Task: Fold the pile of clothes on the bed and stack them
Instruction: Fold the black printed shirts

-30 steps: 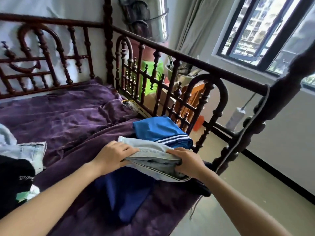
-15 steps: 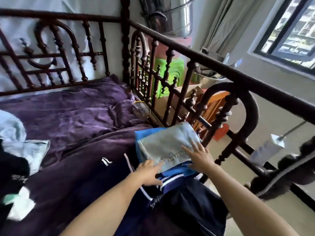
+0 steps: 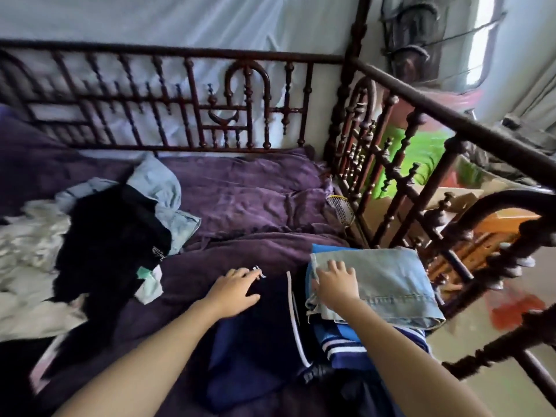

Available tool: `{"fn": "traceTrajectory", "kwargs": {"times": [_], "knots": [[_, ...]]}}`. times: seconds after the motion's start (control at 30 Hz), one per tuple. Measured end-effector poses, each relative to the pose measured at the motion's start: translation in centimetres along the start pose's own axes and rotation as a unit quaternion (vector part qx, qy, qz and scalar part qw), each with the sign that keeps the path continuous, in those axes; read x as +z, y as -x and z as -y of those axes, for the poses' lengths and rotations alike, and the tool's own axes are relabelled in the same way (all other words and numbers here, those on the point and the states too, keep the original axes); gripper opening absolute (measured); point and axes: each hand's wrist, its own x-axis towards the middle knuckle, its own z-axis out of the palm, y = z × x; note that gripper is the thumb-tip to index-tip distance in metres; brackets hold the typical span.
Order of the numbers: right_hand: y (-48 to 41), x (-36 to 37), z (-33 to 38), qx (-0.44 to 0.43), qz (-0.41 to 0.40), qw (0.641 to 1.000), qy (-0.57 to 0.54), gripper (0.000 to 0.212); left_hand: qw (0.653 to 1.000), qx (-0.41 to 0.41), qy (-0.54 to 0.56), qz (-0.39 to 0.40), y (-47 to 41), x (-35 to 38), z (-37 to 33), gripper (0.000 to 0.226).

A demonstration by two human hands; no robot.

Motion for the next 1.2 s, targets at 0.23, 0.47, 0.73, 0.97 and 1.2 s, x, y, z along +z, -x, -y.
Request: {"fn": "traceTrajectory", "kwargs": {"times": [0.23,0.47,0.73,0.97,1.2], "knots": [[-0.1,-3.7,13.1,-0.154,-0.042,0.987,0.015,0.045,0.982,-0.142,0.044,-0.116,10.2,-2.1,11.0,0.061],[5.0,-5.2,31.8,-0.296,-0.072,0.952,0.031,0.042,0.938,-0.281,0.082,-0.184,28.4,-1.8,23.4,0.055],[12.6,-4.5,48.9,-0.410,-0.073,0.908,0.042,0.043,0.880,-0.398,0.093,-0.242,45.4,-1.1,32.6,0.057],[12.9,-2.6,53.5,-0.416,-0.043,0.905,0.076,0.043,0.860,-0.409,0.124,-0.280,49.4,1.5,35.2,0.056],[8.0,-0.8,56.0,-0.374,-0.005,0.927,0.031,0.044,0.872,-0.397,0.124,-0.259,47.8,0.2,39.8,0.056]]}}
